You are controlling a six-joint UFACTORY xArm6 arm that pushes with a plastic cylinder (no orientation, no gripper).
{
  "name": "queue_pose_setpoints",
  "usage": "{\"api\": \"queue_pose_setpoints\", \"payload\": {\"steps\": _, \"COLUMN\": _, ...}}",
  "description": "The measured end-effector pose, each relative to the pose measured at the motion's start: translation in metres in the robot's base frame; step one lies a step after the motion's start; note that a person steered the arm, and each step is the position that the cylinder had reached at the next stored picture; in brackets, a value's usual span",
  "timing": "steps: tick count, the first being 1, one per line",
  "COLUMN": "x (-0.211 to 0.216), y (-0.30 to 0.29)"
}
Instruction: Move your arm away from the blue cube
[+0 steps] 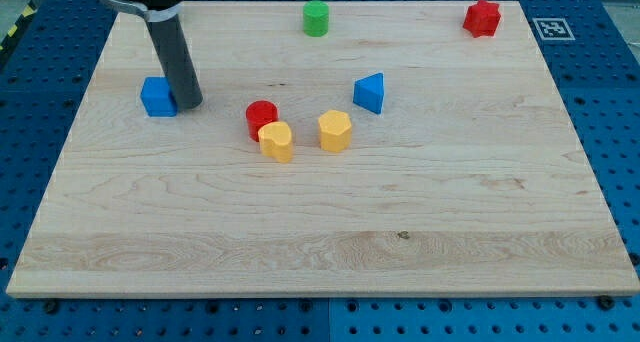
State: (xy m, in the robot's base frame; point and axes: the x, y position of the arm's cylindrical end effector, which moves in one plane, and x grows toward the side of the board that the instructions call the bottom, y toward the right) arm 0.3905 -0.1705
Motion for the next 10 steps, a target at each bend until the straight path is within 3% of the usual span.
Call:
{"api": "queue_pose_setpoints", "payload": {"steps": 3, "x": -0.004, "y": -0.001}}
{"api": "queue_pose_setpoints", "payload": {"steps": 5, "x": -0.006, "y": 0.058}}
{"api": "queue_pose_setpoints", "payload": {"steps": 7, "x": -0.006, "y": 0.061}}
{"api": "queue_pose_setpoints", "payload": {"steps": 10, "x": -0.035, "y": 0.148}}
